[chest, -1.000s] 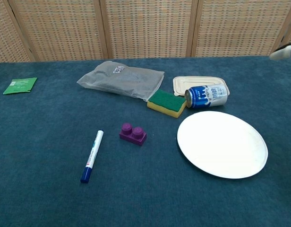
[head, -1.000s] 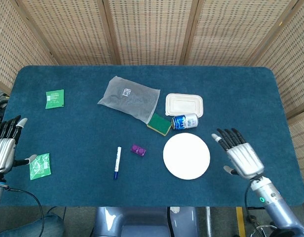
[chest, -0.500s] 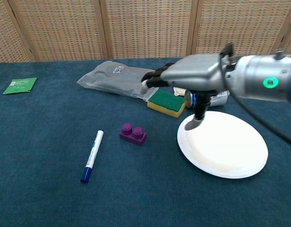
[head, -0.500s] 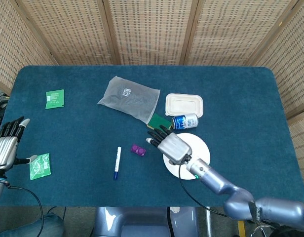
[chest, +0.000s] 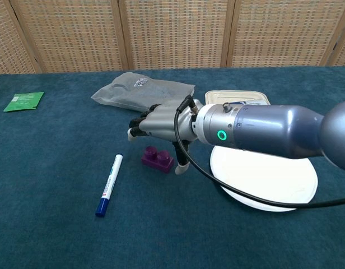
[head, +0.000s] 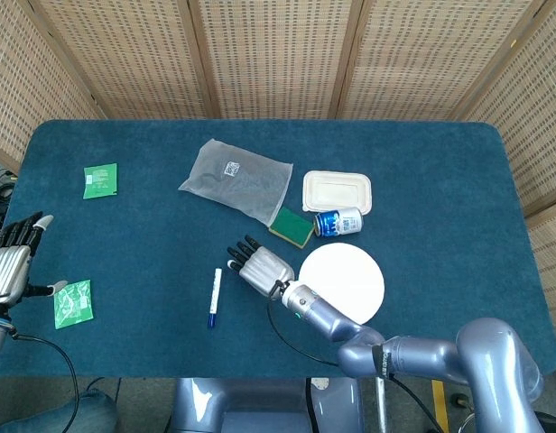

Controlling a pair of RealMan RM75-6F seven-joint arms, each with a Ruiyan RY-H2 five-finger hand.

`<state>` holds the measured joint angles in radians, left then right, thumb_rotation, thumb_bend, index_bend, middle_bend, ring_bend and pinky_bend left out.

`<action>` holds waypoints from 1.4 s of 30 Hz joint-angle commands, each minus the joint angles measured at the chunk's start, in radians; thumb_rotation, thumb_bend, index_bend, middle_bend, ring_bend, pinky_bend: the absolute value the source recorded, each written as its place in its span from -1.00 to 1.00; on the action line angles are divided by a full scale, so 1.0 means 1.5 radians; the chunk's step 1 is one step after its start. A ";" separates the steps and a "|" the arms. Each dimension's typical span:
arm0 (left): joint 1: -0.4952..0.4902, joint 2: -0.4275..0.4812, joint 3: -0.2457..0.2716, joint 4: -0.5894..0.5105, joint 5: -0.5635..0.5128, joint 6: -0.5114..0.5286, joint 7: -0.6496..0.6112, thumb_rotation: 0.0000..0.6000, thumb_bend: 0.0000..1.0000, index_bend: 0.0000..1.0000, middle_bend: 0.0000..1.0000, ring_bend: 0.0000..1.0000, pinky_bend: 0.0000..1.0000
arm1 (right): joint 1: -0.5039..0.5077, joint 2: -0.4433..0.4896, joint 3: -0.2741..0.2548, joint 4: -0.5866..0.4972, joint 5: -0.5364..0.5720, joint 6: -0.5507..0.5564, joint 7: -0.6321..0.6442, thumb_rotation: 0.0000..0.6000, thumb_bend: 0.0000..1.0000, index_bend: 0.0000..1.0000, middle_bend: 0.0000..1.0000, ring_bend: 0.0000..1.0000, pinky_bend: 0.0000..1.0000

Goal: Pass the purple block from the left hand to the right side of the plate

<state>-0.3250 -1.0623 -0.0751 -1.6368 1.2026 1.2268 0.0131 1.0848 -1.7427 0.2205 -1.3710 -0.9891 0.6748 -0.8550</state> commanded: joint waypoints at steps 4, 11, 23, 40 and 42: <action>0.002 0.002 -0.003 0.002 0.003 -0.006 -0.005 1.00 -0.90 -1.00 -1.00 -1.00 -1.00 | 0.022 -0.029 -0.006 0.030 0.032 0.016 -0.005 1.00 -0.97 -1.00 -1.00 -1.00 -1.00; 0.006 0.004 -0.006 0.000 0.009 -0.005 -0.011 1.00 -0.89 -1.00 -1.00 -1.00 -1.00 | 0.042 -0.052 -0.014 0.058 0.069 0.023 -0.016 1.00 -0.84 -1.00 -1.00 -1.00 -1.00; 0.009 0.007 -0.011 0.001 0.014 -0.013 -0.022 1.00 -0.89 -1.00 -1.00 -1.00 -1.00 | 0.061 -0.065 -0.032 0.071 0.103 0.046 -0.030 1.00 -0.81 -1.00 -1.00 -1.00 -1.00; 0.015 0.013 -0.018 -0.002 0.023 -0.016 -0.032 1.00 -0.89 -1.00 -1.00 -1.00 -1.00 | 0.075 -0.071 -0.056 0.064 0.140 0.077 -0.042 1.00 -0.49 0.21 -1.00 -1.00 -1.00; 0.015 0.013 -0.018 -0.002 0.024 -0.016 -0.032 1.00 -0.89 -1.00 -1.00 -1.00 -1.00 | 0.076 -0.070 -0.056 0.060 0.140 0.081 -0.041 1.00 -0.46 0.22 -1.00 -1.00 -1.00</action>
<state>-0.3021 -1.0431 -0.1023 -1.6392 1.2394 1.2025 -0.0349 1.1983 -1.8480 0.1366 -1.2787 -0.7793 0.7937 -0.9176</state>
